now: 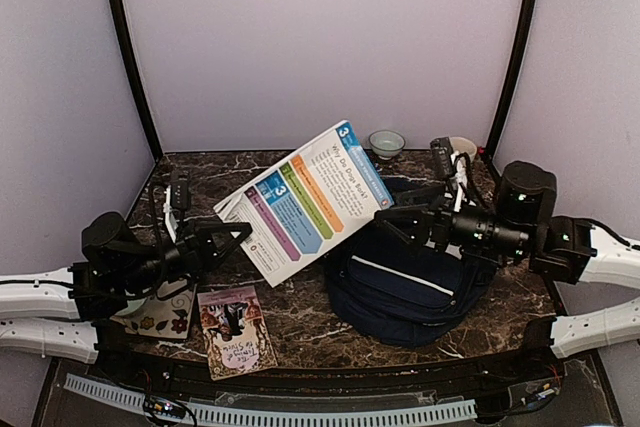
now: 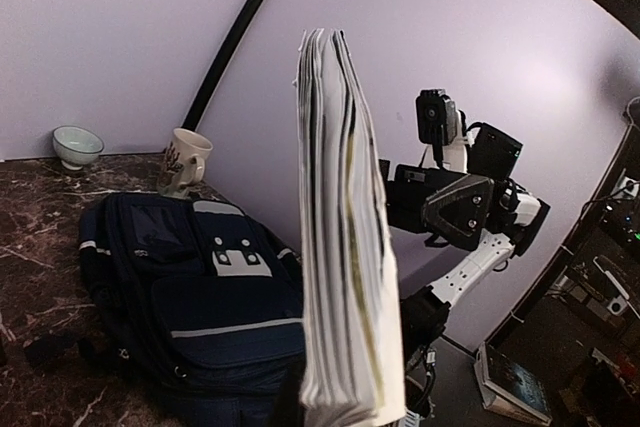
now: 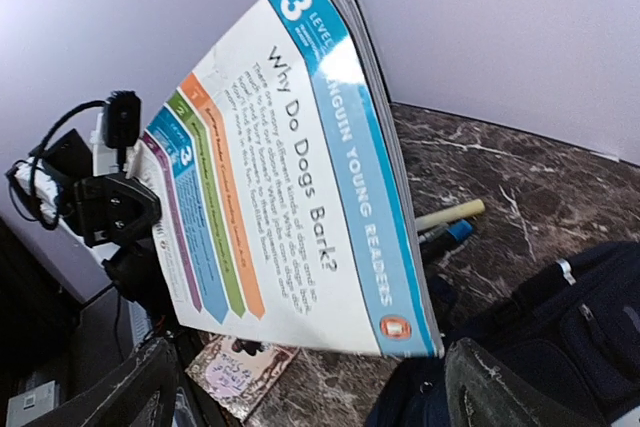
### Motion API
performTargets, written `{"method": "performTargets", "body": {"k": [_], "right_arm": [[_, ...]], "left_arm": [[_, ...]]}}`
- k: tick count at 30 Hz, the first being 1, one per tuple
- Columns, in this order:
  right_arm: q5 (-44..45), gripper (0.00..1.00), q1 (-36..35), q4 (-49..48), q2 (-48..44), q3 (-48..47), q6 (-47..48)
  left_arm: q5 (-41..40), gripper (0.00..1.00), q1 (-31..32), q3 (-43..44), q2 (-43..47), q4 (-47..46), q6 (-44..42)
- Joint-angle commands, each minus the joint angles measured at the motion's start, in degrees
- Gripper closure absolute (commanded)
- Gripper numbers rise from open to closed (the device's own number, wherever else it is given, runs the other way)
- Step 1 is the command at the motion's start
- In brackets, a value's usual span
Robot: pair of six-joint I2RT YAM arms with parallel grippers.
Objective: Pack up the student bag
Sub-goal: Pass from the right arm to the left, then pick up the largest pocket of the bag from the student bag.
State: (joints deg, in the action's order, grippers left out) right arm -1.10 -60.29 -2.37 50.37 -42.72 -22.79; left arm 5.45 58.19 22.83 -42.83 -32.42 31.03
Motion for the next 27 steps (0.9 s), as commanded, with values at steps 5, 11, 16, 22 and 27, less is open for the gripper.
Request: {"method": "performTargets", "body": {"k": [5,11,16,22,27], "right_arm": [[10.29,0.04,-0.17,15.25,5.34,-0.76,2.33],[9.50,0.04,-0.61,20.00,12.95,-0.47,1.02],[13.55,0.00,-2.32,24.82,17.80,-1.33,-0.02],[15.45,0.00,-2.93,27.14,22.72,-2.23,-1.55],[14.64,0.04,-3.47,24.71,24.12,-0.45,-2.39]], "left_arm": [[-10.14,1.00,0.08,-0.01,1.31,3.24,0.89],[-12.59,1.00,0.08,-0.56,1.07,4.39,0.58],[-12.56,1.00,0.08,-0.45,0.73,5.01,0.06],[-11.21,1.00,0.08,-0.48,0.97,5.96,-0.38],[-10.57,1.00,0.08,-0.89,1.09,5.91,-0.19]]}}
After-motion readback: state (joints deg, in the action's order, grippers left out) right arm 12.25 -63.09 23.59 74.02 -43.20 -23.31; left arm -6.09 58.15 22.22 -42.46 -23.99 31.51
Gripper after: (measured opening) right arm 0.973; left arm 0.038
